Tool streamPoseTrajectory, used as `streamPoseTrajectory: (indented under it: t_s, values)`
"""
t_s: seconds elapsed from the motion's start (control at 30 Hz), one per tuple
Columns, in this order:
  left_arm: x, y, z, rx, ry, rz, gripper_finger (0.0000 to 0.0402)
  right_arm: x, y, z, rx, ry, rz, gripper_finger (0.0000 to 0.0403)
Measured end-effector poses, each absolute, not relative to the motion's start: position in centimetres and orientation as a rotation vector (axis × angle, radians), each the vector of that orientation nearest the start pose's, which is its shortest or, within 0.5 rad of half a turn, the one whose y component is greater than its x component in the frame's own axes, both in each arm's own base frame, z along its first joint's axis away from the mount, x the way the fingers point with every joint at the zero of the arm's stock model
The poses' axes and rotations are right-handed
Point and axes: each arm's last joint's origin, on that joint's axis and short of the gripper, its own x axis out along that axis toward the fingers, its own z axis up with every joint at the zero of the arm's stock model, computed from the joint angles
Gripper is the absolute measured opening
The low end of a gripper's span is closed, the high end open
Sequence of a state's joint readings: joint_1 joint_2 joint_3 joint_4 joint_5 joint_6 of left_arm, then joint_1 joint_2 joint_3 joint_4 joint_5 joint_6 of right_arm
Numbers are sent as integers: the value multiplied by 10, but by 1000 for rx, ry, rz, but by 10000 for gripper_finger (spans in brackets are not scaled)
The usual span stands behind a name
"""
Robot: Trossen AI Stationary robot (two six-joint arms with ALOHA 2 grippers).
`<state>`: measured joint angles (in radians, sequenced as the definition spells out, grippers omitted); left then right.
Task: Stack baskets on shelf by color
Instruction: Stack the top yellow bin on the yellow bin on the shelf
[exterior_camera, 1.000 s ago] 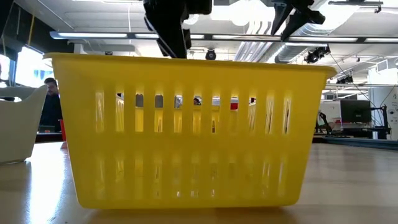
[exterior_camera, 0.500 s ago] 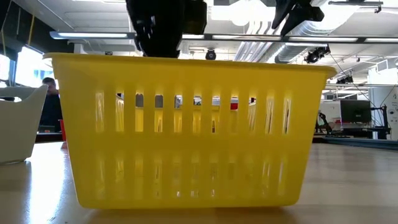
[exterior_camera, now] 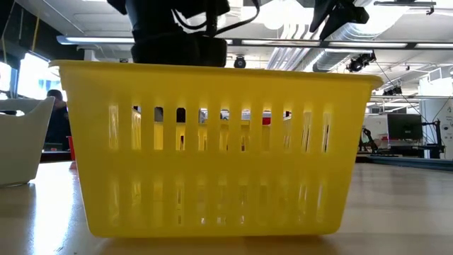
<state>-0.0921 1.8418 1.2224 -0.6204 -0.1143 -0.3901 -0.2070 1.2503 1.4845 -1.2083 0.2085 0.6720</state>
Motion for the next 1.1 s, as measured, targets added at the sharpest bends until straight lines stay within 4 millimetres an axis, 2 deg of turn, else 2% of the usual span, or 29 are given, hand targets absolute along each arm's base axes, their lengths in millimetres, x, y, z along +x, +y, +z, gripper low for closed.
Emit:
streamPoseTrajectory:
  t_s: [0.2,0.43,0.57,0.7,0.83,1.1]
  values:
    - [355,-29,167,-193,1207,269,103,209,-50,390,607,814,-696,151]
    - [356,-24,167,-171,1210,243,11,209,-50,390,607,813,-697,151]
    - [356,-25,174,-177,1208,197,12,209,-51,390,595,807,-715,151]
    - [358,-29,192,-182,1162,136,5,209,-51,390,581,798,-741,151]
    - [358,-30,220,-132,1092,109,4,209,-52,390,584,796,-743,151]
    - [353,-19,273,-24,963,98,2,209,-52,390,613,786,-757,151]
